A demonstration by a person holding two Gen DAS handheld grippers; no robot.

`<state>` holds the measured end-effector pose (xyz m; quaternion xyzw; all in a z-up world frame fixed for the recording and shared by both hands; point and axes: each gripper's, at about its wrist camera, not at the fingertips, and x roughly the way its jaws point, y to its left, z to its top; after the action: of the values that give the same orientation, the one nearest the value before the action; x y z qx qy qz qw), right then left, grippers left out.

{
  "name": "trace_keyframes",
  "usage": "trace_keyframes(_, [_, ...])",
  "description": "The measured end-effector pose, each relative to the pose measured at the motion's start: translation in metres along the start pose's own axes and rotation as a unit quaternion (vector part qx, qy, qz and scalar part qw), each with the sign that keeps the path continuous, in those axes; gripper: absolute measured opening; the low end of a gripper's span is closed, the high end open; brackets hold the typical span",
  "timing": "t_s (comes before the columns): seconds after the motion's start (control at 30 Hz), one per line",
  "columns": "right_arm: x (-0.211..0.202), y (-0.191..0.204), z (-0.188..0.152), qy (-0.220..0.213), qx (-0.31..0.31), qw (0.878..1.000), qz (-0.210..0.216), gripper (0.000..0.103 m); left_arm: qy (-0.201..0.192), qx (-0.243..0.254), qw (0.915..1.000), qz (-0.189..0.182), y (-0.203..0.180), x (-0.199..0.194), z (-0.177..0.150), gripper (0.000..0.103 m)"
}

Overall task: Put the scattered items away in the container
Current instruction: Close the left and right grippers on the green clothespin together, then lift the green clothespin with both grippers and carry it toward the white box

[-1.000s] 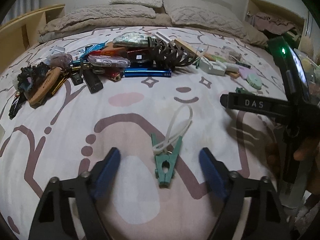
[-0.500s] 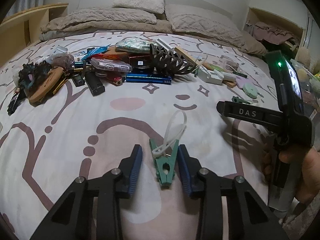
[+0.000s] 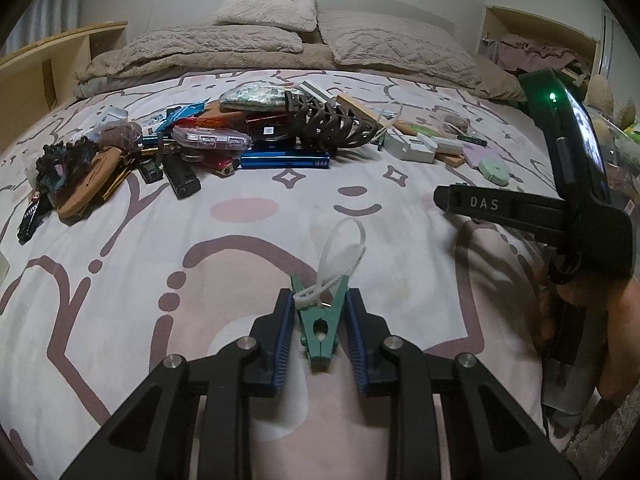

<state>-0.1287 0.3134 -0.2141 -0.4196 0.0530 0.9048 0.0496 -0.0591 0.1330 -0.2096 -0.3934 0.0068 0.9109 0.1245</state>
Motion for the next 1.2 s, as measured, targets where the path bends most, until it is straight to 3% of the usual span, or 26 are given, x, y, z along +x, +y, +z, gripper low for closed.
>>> trace_keyframes(0.17, [-0.002, 0.02, -0.001, -0.006, -0.047, 0.999, -0.015, 0.027, 0.003, -0.002, 1.0, -0.001, 0.0, 0.0, 0.0, 0.026])
trace_keyframes(0.27, [-0.002, 0.028, -0.002, -0.008, -0.069, 0.997, -0.021, 0.019, 0.004, -0.002, 1.0, -0.001, 0.0, 0.0, 0.0, 0.026])
trace_keyframes(0.5, [-0.007, 0.024, -0.002, -0.006, -0.056, 0.998, -0.009, 0.017, 0.004, -0.007, 0.9999, -0.006, 0.003, -0.001, 0.001, 0.025])
trace_keyframes(0.8, [-0.026, 0.003, 0.002, -0.022, 0.019, 0.999, 0.038, 0.017, 0.003, -0.01, 0.9999, -0.002, 0.006, -0.005, 0.005, 0.025])
trace_keyframes(1.2, [-0.045, 0.005, 0.001, -0.035, 0.034, 0.997, 0.063, 0.017, -0.012, -0.025, 0.9996, -0.003, 0.012, -0.02, 0.014, 0.025])
